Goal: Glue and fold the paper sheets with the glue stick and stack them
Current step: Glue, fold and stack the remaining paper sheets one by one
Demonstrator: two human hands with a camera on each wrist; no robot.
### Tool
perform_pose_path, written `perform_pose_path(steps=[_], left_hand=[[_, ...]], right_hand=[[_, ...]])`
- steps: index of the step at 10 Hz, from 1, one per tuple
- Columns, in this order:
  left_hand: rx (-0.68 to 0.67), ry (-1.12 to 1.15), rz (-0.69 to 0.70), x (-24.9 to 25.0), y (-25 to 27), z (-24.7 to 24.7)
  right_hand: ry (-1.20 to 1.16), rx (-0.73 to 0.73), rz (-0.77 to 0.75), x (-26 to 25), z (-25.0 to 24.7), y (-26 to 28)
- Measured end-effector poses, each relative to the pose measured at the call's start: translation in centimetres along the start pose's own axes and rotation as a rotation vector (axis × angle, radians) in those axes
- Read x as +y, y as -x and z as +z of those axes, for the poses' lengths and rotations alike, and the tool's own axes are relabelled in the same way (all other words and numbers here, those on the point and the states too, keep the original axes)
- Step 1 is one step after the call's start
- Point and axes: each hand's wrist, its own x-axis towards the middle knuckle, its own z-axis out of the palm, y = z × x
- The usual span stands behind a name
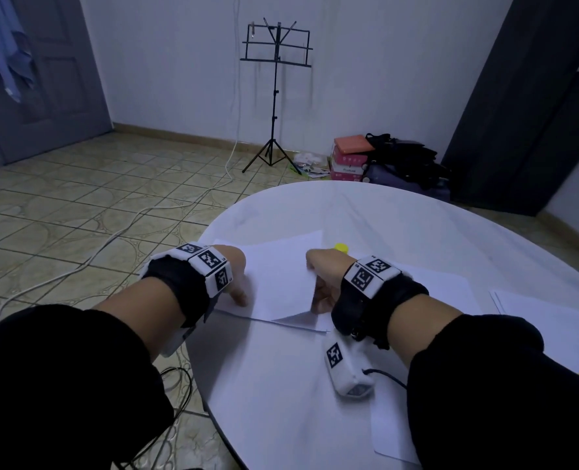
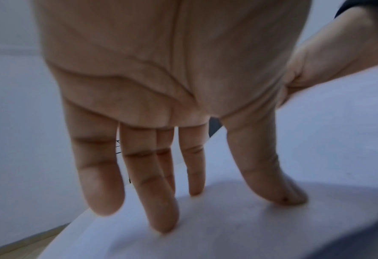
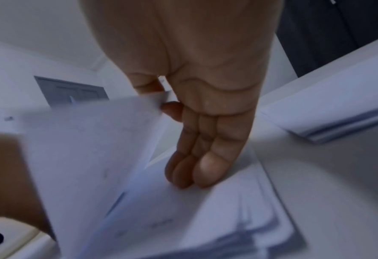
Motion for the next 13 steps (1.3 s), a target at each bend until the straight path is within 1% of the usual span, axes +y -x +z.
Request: perform_pose_path(steps=[1, 2, 3, 4, 5, 6, 7, 8, 9, 10, 11, 12, 13], left_hand=[[0.012, 0.026, -0.012, -0.1, 0.1, 0.2], [0.065, 0.039, -0.004, -0.2, 0.8, 0.4], [0.12, 0.054, -0.01, -0.2, 1.9, 0.7], [0.235, 0.171, 0.029, 0.2, 4.2, 0.4], [0.402, 0.251, 0.277, 2.3, 7.4, 0.1], [0.271, 0.231, 0.459, 5.2, 9.2, 1.1], [0.123, 0.016, 0.331, 6.4, 8.0, 2.1], [0.064, -0.105, 0.181, 5.9, 6.7, 2.5], [0.028, -0.129, 0.153, 5.4, 6.2, 2.5], [0.026, -0.076, 0.103, 5.2, 5.7, 2.1], [0.018, -0.034, 0.071, 5.5, 5.6, 1.6], [-0.008, 0.078, 0.019, 5.8, 5.8, 0.9], [0.006, 0.188, -0.051, 6.1, 5.8, 0.4]], right_hand=[[0.04, -0.047, 0.029, 0.1, 0.7, 0.2], [0.229, -0.022, -0.016, 0.6, 0.9, -0.3], [0.043, -0.071, 0.011, 0.3, 0.5, 0.2], [-0.039, -0.058, 0.049, 0.2, 0.0, 0.9], [-0.055, -0.074, 0.047, 0.2, -0.2, 1.0], [-0.075, -0.053, 0.002, 0.4, -0.2, 0.5], [-0.072, -0.061, -0.013, 0.6, 0.0, 0.4], [-0.046, -0.081, -0.022, 0.7, -0.2, 0.4], [-0.039, -0.112, -0.049, 0.4, -1.1, 1.7], [-0.128, -0.108, -0.094, 0.3, -3.2, 3.3], [-0.24, -0.088, -0.105, 1.1, -6.0, 5.8], [-0.301, -0.07, -0.119, 2.8, -8.4, 8.3], [-0.335, -0.03, -0.134, 5.4, -10.5, 10.5]])
